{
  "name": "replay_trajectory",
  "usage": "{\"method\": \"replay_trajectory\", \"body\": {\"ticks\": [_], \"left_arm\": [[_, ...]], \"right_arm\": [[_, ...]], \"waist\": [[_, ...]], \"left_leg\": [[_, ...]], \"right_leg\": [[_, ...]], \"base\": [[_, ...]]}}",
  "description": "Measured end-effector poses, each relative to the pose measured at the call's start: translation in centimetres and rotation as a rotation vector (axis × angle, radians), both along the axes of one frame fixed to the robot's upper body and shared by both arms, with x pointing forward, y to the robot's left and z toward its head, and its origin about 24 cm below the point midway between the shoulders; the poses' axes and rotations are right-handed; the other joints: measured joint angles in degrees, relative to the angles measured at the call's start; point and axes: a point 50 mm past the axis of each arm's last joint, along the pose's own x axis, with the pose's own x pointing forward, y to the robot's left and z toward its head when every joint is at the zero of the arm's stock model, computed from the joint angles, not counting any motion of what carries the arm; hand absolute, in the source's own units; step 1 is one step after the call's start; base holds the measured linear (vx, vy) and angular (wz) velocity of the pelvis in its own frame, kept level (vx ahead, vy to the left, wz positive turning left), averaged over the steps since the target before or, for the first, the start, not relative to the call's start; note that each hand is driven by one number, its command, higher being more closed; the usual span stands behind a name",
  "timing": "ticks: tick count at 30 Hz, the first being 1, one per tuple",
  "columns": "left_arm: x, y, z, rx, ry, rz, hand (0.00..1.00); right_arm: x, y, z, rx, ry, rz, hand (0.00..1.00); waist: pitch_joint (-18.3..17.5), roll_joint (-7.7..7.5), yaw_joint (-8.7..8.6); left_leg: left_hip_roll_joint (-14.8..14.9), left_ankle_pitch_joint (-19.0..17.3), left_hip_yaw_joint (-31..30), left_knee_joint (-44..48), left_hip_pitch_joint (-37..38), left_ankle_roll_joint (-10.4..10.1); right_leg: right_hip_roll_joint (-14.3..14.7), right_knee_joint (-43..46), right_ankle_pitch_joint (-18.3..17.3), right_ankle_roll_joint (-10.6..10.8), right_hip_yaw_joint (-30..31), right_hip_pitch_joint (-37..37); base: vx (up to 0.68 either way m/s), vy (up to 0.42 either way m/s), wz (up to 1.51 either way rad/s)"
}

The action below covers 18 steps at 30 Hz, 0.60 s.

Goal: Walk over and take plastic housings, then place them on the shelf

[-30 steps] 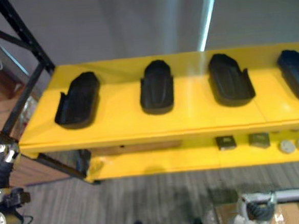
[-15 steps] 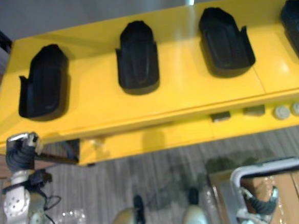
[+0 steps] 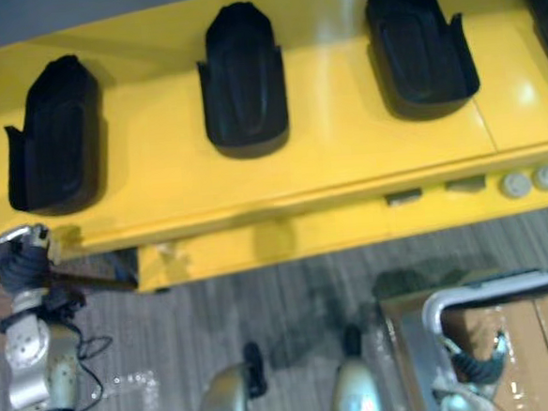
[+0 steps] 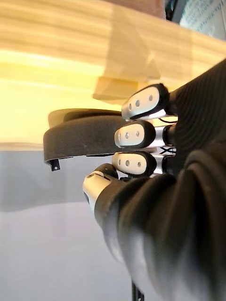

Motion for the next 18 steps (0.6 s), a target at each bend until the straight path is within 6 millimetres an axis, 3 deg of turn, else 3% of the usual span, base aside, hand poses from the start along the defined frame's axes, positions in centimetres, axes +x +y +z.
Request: {"method": "replay_trajectory", "body": {"ticks": [18], "left_arm": [[2.7,2.0,3.4,0.071,-0.043,0.002,1.0]], "right_arm": [[1.2,0.2,0.3,-0.044,0.028,0.084,0.0]], "waist": [[1.9,-1.93,0.31]], "left_leg": [[0.1,0.2,0.6,0.0,-0.2,-0.2]], "right_leg": [[0.0,3.7,-1.5,-0.2,1.3,-2.7]], "base": [[0.0,-0.002,-0.01]]}}
